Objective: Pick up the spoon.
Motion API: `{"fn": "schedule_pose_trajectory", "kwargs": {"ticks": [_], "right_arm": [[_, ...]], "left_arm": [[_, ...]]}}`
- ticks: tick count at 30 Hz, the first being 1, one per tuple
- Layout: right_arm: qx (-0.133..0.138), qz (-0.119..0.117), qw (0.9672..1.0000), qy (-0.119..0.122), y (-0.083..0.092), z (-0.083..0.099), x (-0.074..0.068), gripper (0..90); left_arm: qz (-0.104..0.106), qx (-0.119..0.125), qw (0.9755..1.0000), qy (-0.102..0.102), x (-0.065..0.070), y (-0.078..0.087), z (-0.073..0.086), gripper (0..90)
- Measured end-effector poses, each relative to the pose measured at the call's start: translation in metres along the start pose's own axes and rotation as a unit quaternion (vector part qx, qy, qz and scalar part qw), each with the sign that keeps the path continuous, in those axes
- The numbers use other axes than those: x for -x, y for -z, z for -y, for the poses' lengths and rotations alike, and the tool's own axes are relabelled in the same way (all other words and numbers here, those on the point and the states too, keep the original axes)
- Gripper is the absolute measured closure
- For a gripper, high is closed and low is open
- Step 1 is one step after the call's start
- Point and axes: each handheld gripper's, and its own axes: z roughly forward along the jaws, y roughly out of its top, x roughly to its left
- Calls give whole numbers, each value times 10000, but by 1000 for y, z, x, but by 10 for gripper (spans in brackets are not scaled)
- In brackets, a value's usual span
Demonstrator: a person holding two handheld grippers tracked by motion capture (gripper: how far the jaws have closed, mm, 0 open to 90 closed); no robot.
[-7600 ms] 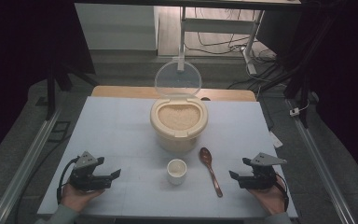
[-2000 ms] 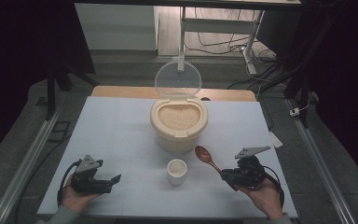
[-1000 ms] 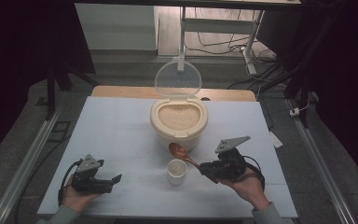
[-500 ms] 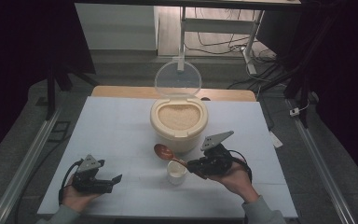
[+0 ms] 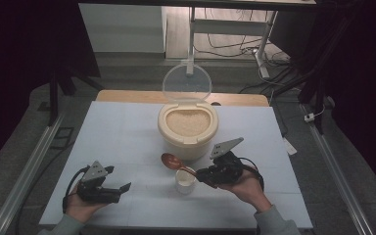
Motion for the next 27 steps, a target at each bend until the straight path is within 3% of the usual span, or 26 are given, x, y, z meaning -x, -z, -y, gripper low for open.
{"fn": "schedule_pose_trajectory", "kwargs": {"ticks": [10, 19, 27], "right_arm": [[-83, 0, 10000, 44, -3, 0, -1, 796], [-211, -55, 9997, 107, -8, -1, -3, 795], [-232, -74, 9996, 153, -9, -2, -4, 795]], "left_arm": [[417, 18, 9978, -518, 24, 5, -34, 124], [790, -24, 9906, -1118, 48, 4, -70, 156], [933, -42, 9868, -1327, 57, -6, -92, 161]]}}
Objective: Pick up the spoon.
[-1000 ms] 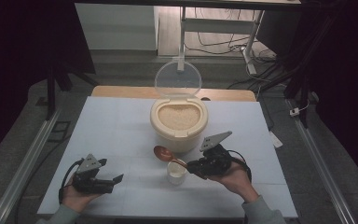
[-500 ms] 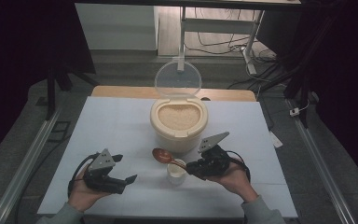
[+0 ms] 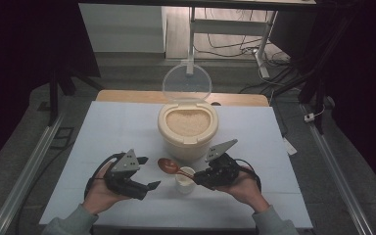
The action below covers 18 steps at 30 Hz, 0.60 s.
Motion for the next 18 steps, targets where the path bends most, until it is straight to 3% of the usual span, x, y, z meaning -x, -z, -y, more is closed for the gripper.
{"fn": "schedule_pose_trajectory", "kwargs": {"ticks": [12, 18], "right_arm": [[-73, -40, 9999, 130, -3, -3, -4, 795], [-90, -44, 9997, 225, -3, -5, -7, 795]], "left_arm": [[185, -207, 9984, -501, 8, -15, -36, 187], [441, -468, 9947, -800, 14, -28, -49, 230]]}}
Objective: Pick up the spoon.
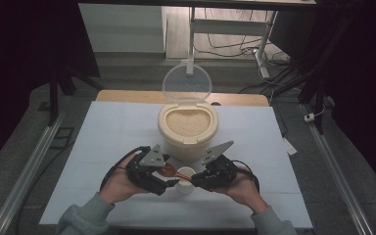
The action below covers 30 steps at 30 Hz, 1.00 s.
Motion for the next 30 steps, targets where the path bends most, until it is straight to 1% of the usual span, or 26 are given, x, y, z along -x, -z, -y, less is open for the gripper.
{"fn": "schedule_pose_trajectory", "kwargs": {"ticks": [6, 8, 9, 10, 11, 12, 13, 14, 16, 21, 23, 24, 27, 28, 30], "right_arm": [[-44, -15, 10000, 64, -1, -1, -2, 795], [-42, -27, 9999, 94, -2, -1, -3, 795], [-60, -29, 9999, 127, -2, -1, -3, 795], [-62, -38, 9999, 151, -2, -1, -3, 795], [-76, -48, 9998, 178, -2, -2, -4, 795], [-112, -65, 9996, 240, -3, -2, -5, 795], [-121, -85, 9996, 259, -3, -3, -6, 795], [-121, -85, 9996, 259, -3, -3, -6, 795], [-155, -104, 9993, 335, -4, -3, -8, 795], [-184, -125, 9989, 415, -6, -4, -10, 795], [-205, -144, 9986, 467, -6, -4, -11, 795], [-211, -159, 9983, 526, -5, -5, -12, 795], [-206, -199, 9976, 629, -5, -5, -14, 795], [-206, -199, 9976, 629, -5, -5, -14, 795], [-242, -208, 9969, 715, -4, -6, -17, 795]], "left_arm": [[187, -327, 9990, -260, 3, -13, -6, 291], [270, -429, 9982, -324, 3, -16, -7, 322], [315, -477, 9977, -354, 3, -17, -8, 357], [348, -514, 9973, -386, 3, -18, -9, 357], [368, -547, 9970, -408, 3, -20, -10, 375], [388, -592, 9965, -441, 4, -21, -10, 413], [408, -623, 9961, -465, 4, -22, -11, 428], [429, -669, 9956, -500, 5, -24, -11, 428], [486, -757, 9943, -565, 6, -26, -12, 465], [585, -928, 9914, -714, 9, -30, -13, 505], [624, -995, 9902, -757, 9, -31, -13, 534], [630, -1022, 9895, -805, 9, -31, -13, 572], [685, -1070, 9885, -820, 11, -34, -12, 617], [706, -1101, 9878, -843, 11, -34, -12, 617], [752, -1173, 9862, -897, 12, -36, -11, 645]]}}
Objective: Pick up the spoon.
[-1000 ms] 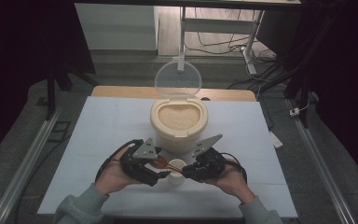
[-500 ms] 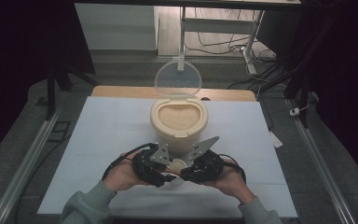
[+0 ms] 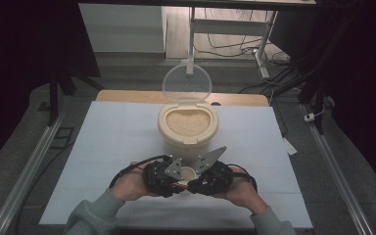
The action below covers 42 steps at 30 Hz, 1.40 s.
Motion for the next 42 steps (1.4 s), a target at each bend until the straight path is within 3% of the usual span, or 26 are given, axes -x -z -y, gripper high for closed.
{"fn": "schedule_pose_trajectory", "kwargs": {"ticks": [5, 9, 14, 17, 18, 20, 21, 23, 24, 25, 26, 27, 28, 31, 32, 33, 34, 35, 37, 42], "right_arm": [[-100, -58, 9997, 237, -1, -2, -4, 793], [-101, -133, 9995, 271, -3, -1, -6, 785], [-42, -147, 9996, 223, -5, 0, -3, 778], [145, 11, 9998, 102, -1, 2, -1, 699], [443, 161, 9989, -55, 4, 3, 2, 671], [705, 428, 9962, -278, 12, 5, 4, 621], [846, 535, 9942, -389, 15, 6, 4, 607], [1127, 756, 9889, -612, 22, 9, 5, 579], [1127, 756, 9889, -612, 22, 9, 5, 579], [1342, 908, 9837, -782, 29, 13, 7, 551], [1462, 971, 9806, -871, 31, 15, 7, 536], [1532, 1041, 9782, -935, 33, 18, 7, 521], [1608, 1153, 9752, -996, 35, 20, 7, 511], [1821, 1517, 9633, -1262, 41, 27, 8, 480], [1821, 1517, 9633, -1262, 41, 27, 8, 480], [1952, 1713, 9544, -1473, 43, 33, 9, 464], [1952, 1713, 9544, -1473, 43, 33, 9, 464], [2119, 1790, 9465, -1650, 44, 39, 9, 450], [2259, 1855, 9390, -1810, 45, 45, 8, 432], [2355, 1887, 9316, -2026, 42, 52, 6, 397]], "left_arm": [[223, -176, 9994, -218, 1, -4, 0, 744], [448, -269, 9981, -329, 3, -8, 0, 786], [402, -300, 9983, -306, 4, -11, 0, 798], [284, -249, 9989, -271, 3, -10, 1, 799], [234, -211, 9992, -258, 3, -9, 1, 798], [105, -121, 9997, -201, 2, -6, 2, 798], [-26, 34, 10000, -40, 1, -3, 3, 798], [-156, 120, 9998, 89, -1, -1, 5, 798], [-156, 120, 9998, 89, -1, -1, 5, 798], [-279, 212, 9992, 213, -4, 1, 7, 798], [-279, 212, 9992, 213, -4, 1, 7, 798], [-371, 291, 9983, 349, -7, 1, 9, 798], [-371, 291, 9983, 349, -7, 1, 9, 798], [-510, 405, 9967, 493, -9, 2, 12, 798], [-538, 440, 9962, 525, -10, 2, 13, 798], [-587, 491, 9955, 553, -10, 3, 13, 798], [-628, 532, 9950, 570, -10, 4, 14, 798], [-660, 573, 9945, 585, -10, 5, 14, 798], [-743, 659, 9931, 629, -10, 5, 14, 798], [-881, 808, 9904, 699, -10, 6, 15, 799]]}}
